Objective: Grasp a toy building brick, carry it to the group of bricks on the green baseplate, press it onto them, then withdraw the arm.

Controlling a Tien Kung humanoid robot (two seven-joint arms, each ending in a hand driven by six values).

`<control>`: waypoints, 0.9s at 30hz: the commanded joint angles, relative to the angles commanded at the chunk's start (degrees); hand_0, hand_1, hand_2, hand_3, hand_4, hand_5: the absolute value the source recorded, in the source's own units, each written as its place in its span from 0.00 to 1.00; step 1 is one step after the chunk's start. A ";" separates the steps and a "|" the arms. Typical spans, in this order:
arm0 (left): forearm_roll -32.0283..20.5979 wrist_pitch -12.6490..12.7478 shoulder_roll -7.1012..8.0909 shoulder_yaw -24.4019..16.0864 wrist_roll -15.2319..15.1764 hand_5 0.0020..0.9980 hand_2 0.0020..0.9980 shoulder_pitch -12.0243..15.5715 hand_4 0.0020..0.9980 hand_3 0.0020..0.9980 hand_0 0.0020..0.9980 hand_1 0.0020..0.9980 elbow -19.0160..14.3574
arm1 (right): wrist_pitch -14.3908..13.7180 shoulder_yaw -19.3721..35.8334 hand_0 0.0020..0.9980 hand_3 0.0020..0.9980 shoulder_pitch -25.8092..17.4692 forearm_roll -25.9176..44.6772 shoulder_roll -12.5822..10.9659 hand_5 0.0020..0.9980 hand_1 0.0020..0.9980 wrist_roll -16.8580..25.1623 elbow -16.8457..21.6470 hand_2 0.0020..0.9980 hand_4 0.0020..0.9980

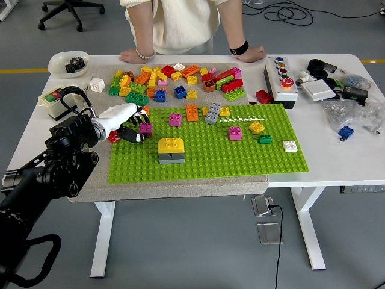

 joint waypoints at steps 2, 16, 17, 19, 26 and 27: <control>0.00 0.01 -0.03 -0.15 0.01 0.06 0.56 0.02 0.56 0.55 0.61 0.59 -0.13 | -0.01 0.00 0.75 0.63 -0.02 0.01 0.00 0.52 0.65 0.00 0.00 0.68 0.84; 0.00 -1.64 0.30 -2.10 0.51 0.06 0.56 0.63 0.59 0.55 0.60 0.58 -5.22 | -0.04 0.22 0.75 0.63 -0.08 -0.09 -0.06 0.52 0.64 -0.02 0.00 0.68 0.84; 0.00 -1.84 0.41 -2.27 0.58 0.06 0.56 0.64 0.59 0.55 0.60 0.58 -5.83 | -0.06 0.25 0.75 0.63 -0.07 -0.04 -0.08 0.52 0.64 0.00 0.00 0.68 0.84; 0.00 -2.07 0.49 -2.47 0.67 0.06 0.56 0.66 0.59 0.55 0.60 0.58 -6.38 | -0.07 0.29 0.75 0.63 -0.06 -0.03 -0.08 0.52 0.64 0.00 0.00 0.68 0.84; 0.00 -3.62 1.11 -3.84 1.59 0.05 0.56 1.06 0.60 0.55 0.60 0.57 -10.48 | -0.11 0.59 0.75 0.63 0.01 0.05 -0.17 0.52 0.65 0.04 0.00 0.68 0.84; 0.00 -3.79 1.18 -3.94 1.69 0.05 0.56 1.13 0.60 0.55 0.60 0.57 -10.86 | -0.11 0.64 0.75 0.63 0.01 0.04 -0.18 0.52 0.65 0.03 0.00 0.68 0.84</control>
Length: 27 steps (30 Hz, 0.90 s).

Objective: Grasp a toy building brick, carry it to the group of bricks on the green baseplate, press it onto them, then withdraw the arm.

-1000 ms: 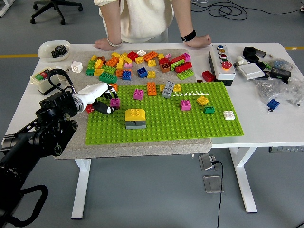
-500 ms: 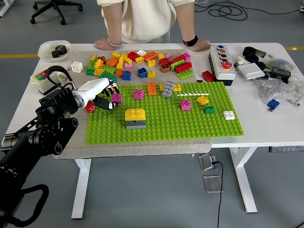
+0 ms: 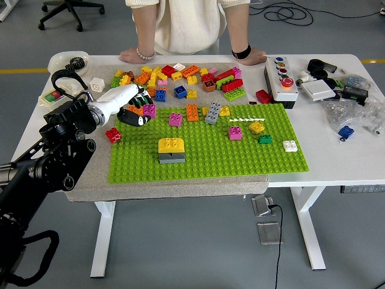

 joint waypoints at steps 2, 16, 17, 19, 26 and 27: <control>0.00 -0.38 0.17 -0.26 0.32 0.06 0.56 0.23 0.60 0.55 0.60 0.57 -1.05 | 0.00 0.07 0.75 0.63 -0.04 0.02 -0.02 0.52 0.65 0.00 0.00 0.68 0.84; 0.00 -3.92 1.78 -1.02 3.07 0.05 0.56 3.71 0.61 0.55 0.59 0.57 -10.95 | -0.08 0.58 0.75 0.63 -0.08 0.14 -0.27 0.52 0.65 0.08 0.00 0.68 0.85; 0.00 -4.24 1.90 -1.03 3.30 0.05 0.56 4.00 0.61 0.55 0.59 0.57 -11.89 | -0.10 0.61 0.75 0.63 -0.05 0.17 -0.28 0.52 0.65 0.09 0.00 0.68 0.85; 0.00 -4.94 2.18 -0.92 3.80 0.05 0.56 4.73 0.62 0.55 0.59 0.57 -13.89 | -0.11 0.67 0.75 0.63 -0.03 0.20 -0.30 0.52 0.65 0.10 0.00 0.68 0.85; 0.00 -8.10 2.99 -0.90 5.53 0.06 0.56 7.41 0.62 0.56 0.59 0.56 -20.25 | -0.14 1.02 0.75 0.63 -0.17 0.20 -0.42 0.52 0.65 0.11 0.00 0.68 0.85; 0.00 -8.32 3.03 -0.96 5.68 0.06 0.56 7.63 0.62 0.56 0.59 0.56 -20.90 | -0.15 1.05 0.75 0.63 -0.18 0.20 -0.44 0.52 0.65 0.11 0.00 0.68 0.85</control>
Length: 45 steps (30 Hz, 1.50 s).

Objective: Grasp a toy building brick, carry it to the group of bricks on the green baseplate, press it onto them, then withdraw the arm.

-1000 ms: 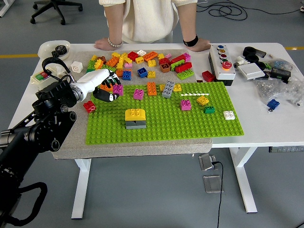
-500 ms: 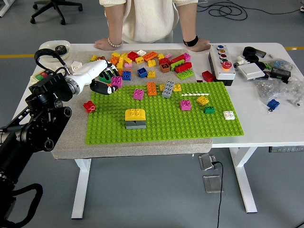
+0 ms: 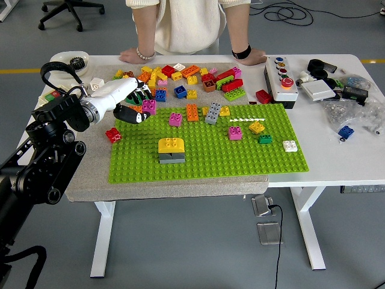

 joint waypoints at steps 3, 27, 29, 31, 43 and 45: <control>0.00 -1.20 0.18 0.02 1.18 0.06 0.56 1.52 0.62 0.56 0.59 0.56 -3.31 | -0.02 0.16 0.75 0.63 0.01 -0.02 -0.14 0.52 0.65 0.02 0.00 0.68 0.85; 0.00 -5.46 -0.98 1.17 7.90 0.08 0.55 8.83 0.62 0.55 0.59 0.56 -15.61 | 0.11 0.32 0.75 0.63 -0.07 -1.04 -0.51 0.52 0.65 0.08 0.00 0.68 0.85; 0.00 -5.74 -1.04 1.26 8.29 0.09 0.55 9.27 0.62 0.55 0.59 0.56 -16.17 | 0.11 0.30 0.75 0.63 -0.08 -1.09 -0.54 0.52 0.65 0.09 0.00 0.68 0.85; 0.00 -5.88 -1.17 1.63 8.81 0.09 0.55 9.67 0.62 0.55 0.59 0.56 -16.79 | 0.15 0.33 0.75 0.63 -0.11 -1.25 -0.60 0.52 0.65 0.07 0.00 0.68 0.85; 0.00 -6.03 -2.02 3.55 10.38 0.10 0.55 9.82 0.61 0.55 0.59 0.56 -17.75 | 0.13 0.33 0.75 0.63 0.13 -1.18 -0.74 0.52 0.65 0.06 0.00 0.68 0.85; 0.00 -5.93 -2.15 3.85 10.55 0.10 0.55 9.65 0.61 0.55 0.59 0.56 -17.62 | 0.14 0.37 0.75 0.63 0.13 -1.19 -0.76 0.52 0.65 0.04 0.00 0.68 0.85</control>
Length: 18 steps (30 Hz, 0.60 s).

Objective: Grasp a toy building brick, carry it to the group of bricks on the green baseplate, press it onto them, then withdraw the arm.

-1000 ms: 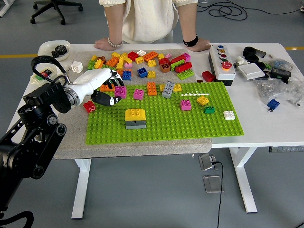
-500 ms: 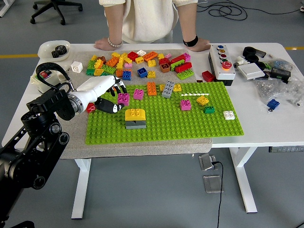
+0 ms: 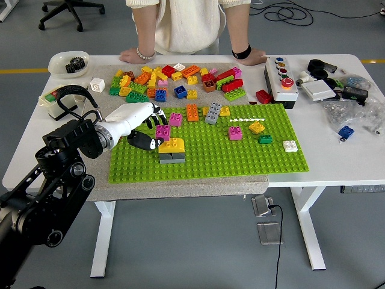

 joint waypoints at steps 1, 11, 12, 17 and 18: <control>0.00 0.14 -0.12 0.24 0.08 0.10 0.55 -0.12 0.61 0.55 0.59 0.56 0.21 | 0.00 0.01 0.75 0.63 -0.01 0.00 -0.01 0.52 0.65 -0.01 0.00 0.68 0.85; -0.10 1.44 -0.91 1.27 0.97 0.11 0.55 -0.62 0.61 0.55 0.59 0.56 1.58 | -0.03 -0.16 0.75 0.63 0.07 0.20 0.05 0.52 0.65 -0.02 0.00 0.68 0.85; -0.16 1.52 -0.94 1.26 1.10 0.11 0.55 -0.61 0.61 0.55 0.59 0.56 1.57 | -0.03 -0.15 0.75 0.63 0.06 0.20 0.03 0.52 0.65 -0.03 0.00 0.68 0.85; -0.44 1.80 -1.21 1.58 1.82 0.12 0.55 -0.56 0.61 0.55 0.59 0.56 1.53 | -0.03 -0.10 0.75 0.63 0.09 0.18 -0.09 0.52 0.65 -0.07 0.00 0.68 0.85; -0.49 1.74 -1.24 1.66 1.95 0.12 0.55 -0.55 0.61 0.55 0.59 0.56 1.41 | -0.04 -0.16 0.75 0.63 0.14 0.26 -0.07 0.52 0.65 -0.04 0.00 0.68 0.85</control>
